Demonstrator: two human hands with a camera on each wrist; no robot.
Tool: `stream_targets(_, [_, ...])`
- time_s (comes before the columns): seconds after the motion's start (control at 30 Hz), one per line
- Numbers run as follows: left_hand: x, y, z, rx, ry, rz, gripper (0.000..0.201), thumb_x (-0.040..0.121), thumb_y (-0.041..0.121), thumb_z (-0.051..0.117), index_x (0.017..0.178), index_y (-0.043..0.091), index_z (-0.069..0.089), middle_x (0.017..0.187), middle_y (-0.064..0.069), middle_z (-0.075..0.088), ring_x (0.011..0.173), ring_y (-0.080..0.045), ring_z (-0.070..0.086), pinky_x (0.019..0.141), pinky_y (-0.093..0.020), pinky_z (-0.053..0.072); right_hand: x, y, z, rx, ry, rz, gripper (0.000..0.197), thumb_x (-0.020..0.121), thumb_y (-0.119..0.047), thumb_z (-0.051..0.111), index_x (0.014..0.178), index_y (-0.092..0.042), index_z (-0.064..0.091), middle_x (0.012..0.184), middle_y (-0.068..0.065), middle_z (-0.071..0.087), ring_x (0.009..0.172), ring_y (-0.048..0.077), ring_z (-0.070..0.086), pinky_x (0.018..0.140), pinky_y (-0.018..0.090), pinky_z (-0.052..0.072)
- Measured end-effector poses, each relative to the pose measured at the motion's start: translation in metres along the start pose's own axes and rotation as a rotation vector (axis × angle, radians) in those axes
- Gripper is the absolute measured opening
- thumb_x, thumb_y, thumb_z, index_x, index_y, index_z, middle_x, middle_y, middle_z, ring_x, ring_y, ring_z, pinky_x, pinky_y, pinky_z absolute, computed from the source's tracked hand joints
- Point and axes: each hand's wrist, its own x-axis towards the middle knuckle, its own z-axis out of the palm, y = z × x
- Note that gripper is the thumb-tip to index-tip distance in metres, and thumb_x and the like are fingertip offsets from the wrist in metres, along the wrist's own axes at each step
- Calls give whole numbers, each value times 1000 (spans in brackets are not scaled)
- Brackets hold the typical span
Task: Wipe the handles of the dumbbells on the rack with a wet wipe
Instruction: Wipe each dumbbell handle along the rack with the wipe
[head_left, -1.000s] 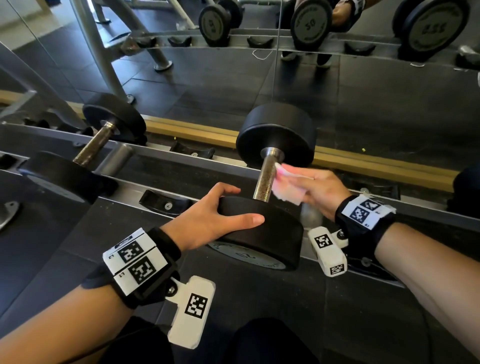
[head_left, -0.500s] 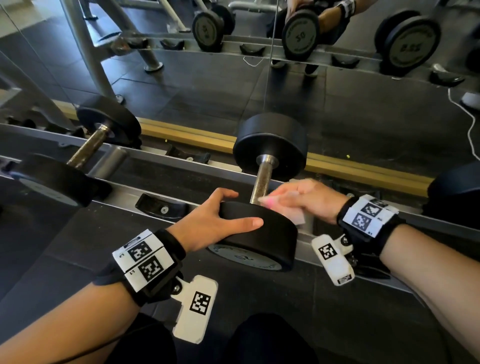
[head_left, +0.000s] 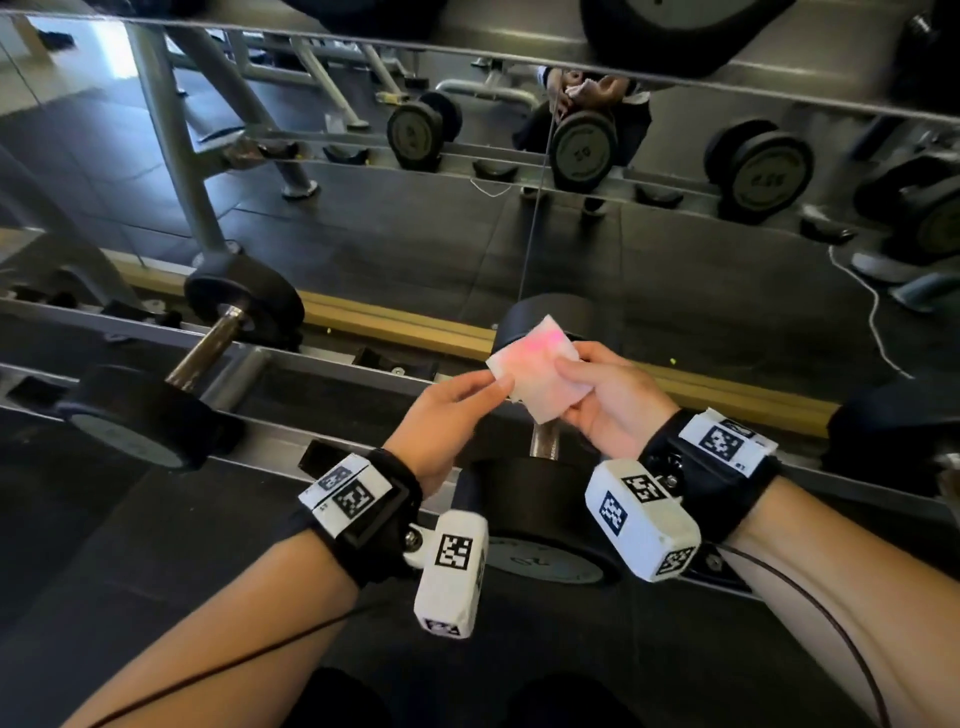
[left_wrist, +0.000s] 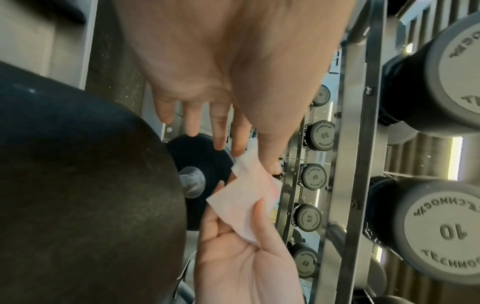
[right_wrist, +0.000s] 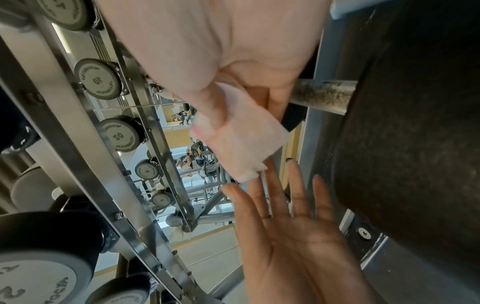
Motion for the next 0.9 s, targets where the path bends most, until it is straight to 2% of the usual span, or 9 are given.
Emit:
stream_targets(0.1, [8,-1,-5,-30,58,20,11,91,28,68,101,28,72,97,12,73,105,-7,63,93,-35,42,-3,4,9,-92,51,-26,14,93,-14,63,107,-15,64,115,15,66,105,30,64,89,44,56])
stream_targets(0.27, [13,-3,-13,-60,128,71,10,88,22,71,99,20,72,105,-3,73,109,-22,66,96,-39,50,-14,12,11,-353,145,-195,10,84,-16,73,92,-20,69,106,10,68,105,31,63,89,48,54])
stream_targets(0.4, [16,2,-17,-88,52,74,9,92,11,66,99,10,69,112,-14,71,110,-27,66,101,-46,52,-24,16,7,-593,158,-310,13,84,-17,74,95,-19,68,99,0,70,96,17,66,77,28,56])
stream_targets(0.5, [22,5,-19,-94,-62,77,11,94,4,59,104,7,60,113,-17,68,105,-25,68,94,-44,55,-32,21,4,-661,168,-329,14,84,-17,74,96,-18,67,99,0,71,94,15,68,84,36,56])
stream_targets(0.6, [26,7,-16,-132,-138,90,28,93,-1,60,111,18,49,111,-20,66,99,-28,70,86,-47,57,-39,25,1,-741,169,-369,14,84,-17,75,94,-20,67,96,-7,70,89,4,66,81,27,53])
stream_targets(0.7, [33,9,-17,-75,-213,155,59,92,-7,58,130,38,48,108,-20,68,95,-30,69,85,-51,57,-48,27,-4,-812,162,-350,22,84,-17,75,100,-26,63,103,-13,66,97,-1,62,81,19,47])
stream_targets(0.8, [48,8,-25,196,-211,260,56,94,-3,55,123,44,61,119,-4,70,111,-22,65,100,-43,51,-65,34,-16,-880,154,-282,23,86,-21,73,105,-28,62,108,-15,64,106,0,58,89,22,45])
stream_targets(0.83, [55,8,-29,309,-199,300,50,95,1,54,116,45,66,122,1,69,114,-19,63,101,-34,50,-72,37,-21,-869,144,-265,19,87,-22,72,105,-26,64,106,-13,65,104,-1,59,88,21,45])
stream_targets(0.9, [70,8,-34,508,-188,397,43,98,8,53,112,46,68,123,7,68,112,-12,63,91,-12,48,-87,43,-30,-779,89,-228,18,88,-23,70,106,-22,67,104,-8,69,99,0,63,86,16,45])
